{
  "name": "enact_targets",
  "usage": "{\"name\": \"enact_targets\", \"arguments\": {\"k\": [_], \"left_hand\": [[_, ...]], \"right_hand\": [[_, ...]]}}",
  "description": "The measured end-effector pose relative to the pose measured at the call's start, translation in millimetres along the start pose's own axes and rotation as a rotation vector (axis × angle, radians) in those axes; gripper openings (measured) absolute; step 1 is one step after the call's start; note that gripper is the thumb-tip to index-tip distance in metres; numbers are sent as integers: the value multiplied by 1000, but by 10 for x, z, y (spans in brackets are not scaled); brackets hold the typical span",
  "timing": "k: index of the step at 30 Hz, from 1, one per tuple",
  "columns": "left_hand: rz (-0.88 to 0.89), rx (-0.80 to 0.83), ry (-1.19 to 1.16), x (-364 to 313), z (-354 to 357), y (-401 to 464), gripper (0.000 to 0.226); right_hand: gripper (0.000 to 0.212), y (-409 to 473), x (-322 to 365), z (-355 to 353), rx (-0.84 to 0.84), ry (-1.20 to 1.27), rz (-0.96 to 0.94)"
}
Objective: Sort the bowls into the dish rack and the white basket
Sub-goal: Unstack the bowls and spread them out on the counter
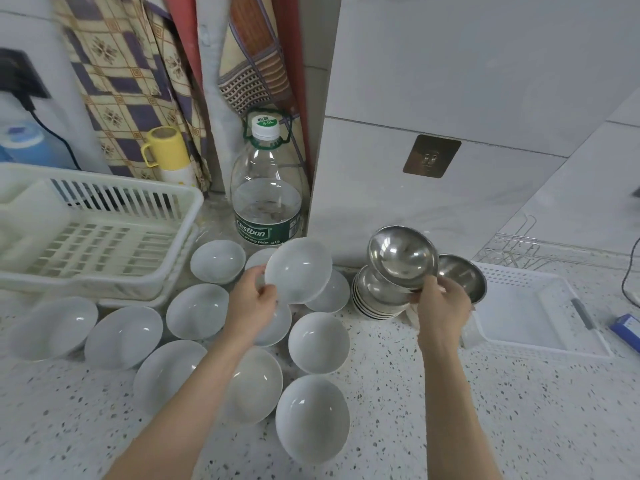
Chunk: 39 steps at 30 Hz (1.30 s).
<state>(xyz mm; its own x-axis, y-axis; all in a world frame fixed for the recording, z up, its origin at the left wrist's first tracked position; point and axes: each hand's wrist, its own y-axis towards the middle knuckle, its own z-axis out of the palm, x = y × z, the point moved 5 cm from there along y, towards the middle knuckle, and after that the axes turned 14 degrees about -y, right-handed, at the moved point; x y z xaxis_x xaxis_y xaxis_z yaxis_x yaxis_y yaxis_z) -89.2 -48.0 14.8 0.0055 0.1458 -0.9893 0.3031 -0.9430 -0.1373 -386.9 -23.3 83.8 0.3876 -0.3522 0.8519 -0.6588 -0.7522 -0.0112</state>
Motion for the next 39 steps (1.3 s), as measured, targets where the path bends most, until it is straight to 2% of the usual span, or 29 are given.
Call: {"name": "enact_targets", "arguments": {"k": [2, 4, 9, 14, 19, 26, 39], "left_hand": [[-209, -9, -244, 195, -62, -141, 31], [-291, 37, -296, 299, -120, -297, 29], [-323, 111, -268, 355, -275, -586, 25], [-349, 158, -227, 411, -337, -829, 22], [-363, 175, -160, 392, -283, -1048, 31], [-378, 145, -202, 381, -62, -1177, 32], [-349, -68, -266, 399, 450, -1331, 27]], "right_hand": [[20, -167, -135, -43, 38, 78, 69], [18, -348, -300, -75, 57, 105, 133], [16, -803, -773, -156, 81, 38, 274], [17, -1188, -1227, -298, 22, -4, 412], [19, -1356, -1512, -469, -13, 48, 526], [25, -1090, -1661, -396, 128, 31, 540], [36, -387, -1683, -141, 467, -90, 391]]}}
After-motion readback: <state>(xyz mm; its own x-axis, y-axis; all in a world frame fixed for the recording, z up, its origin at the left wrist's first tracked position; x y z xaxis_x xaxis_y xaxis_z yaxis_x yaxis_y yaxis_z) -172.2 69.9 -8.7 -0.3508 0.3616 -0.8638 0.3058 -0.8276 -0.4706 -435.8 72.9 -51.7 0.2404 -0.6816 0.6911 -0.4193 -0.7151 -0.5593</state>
